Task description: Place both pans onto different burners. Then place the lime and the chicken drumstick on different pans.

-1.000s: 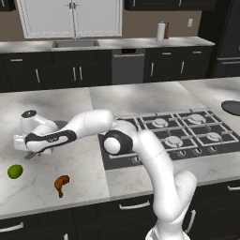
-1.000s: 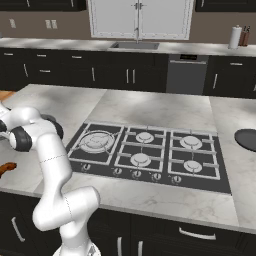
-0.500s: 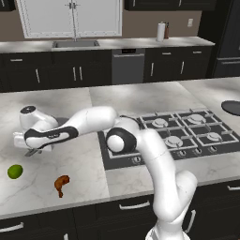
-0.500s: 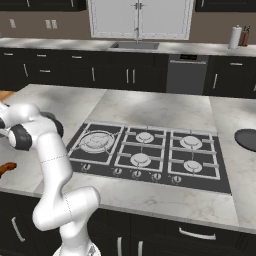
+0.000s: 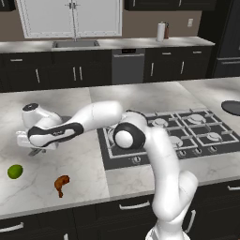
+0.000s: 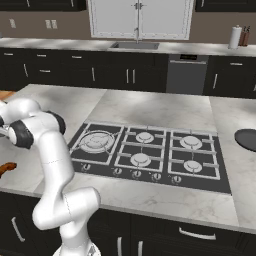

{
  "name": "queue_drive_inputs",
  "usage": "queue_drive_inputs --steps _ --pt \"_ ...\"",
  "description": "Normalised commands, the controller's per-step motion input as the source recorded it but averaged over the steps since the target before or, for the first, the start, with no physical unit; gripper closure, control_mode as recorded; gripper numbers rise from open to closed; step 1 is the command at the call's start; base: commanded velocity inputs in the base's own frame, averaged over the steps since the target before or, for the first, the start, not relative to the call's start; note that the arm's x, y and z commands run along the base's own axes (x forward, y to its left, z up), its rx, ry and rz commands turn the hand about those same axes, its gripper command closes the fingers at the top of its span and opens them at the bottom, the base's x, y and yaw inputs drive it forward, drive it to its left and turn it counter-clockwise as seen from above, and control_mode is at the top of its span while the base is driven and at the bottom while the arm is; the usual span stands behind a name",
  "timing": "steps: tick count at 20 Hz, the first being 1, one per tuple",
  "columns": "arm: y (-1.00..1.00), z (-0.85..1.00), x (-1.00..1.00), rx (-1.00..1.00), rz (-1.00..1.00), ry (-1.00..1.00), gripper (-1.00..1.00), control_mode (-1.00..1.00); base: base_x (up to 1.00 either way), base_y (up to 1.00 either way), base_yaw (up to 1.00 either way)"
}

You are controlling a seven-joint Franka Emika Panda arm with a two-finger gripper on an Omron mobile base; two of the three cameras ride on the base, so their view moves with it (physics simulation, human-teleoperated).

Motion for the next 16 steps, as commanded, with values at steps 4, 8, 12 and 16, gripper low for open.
queue_drive_inputs --steps 4,8,12,16 --pt "-0.13 0.10 -0.04 0.00 -0.01 0.00 1.00 -1.00 0.00 0.00 0.00" --pt "-0.19 0.11 -0.01 0.00 0.00 0.00 1.00 -1.00 0.00 0.00 0.00" --pt "-0.21 0.04 -0.08 0.00 0.00 0.00 1.00 -1.00 0.00 0.00 0.00" --pt "-0.27 0.00 -0.20 0.00 0.00 0.00 1.00 -1.00 0.00 0.00 0.00"
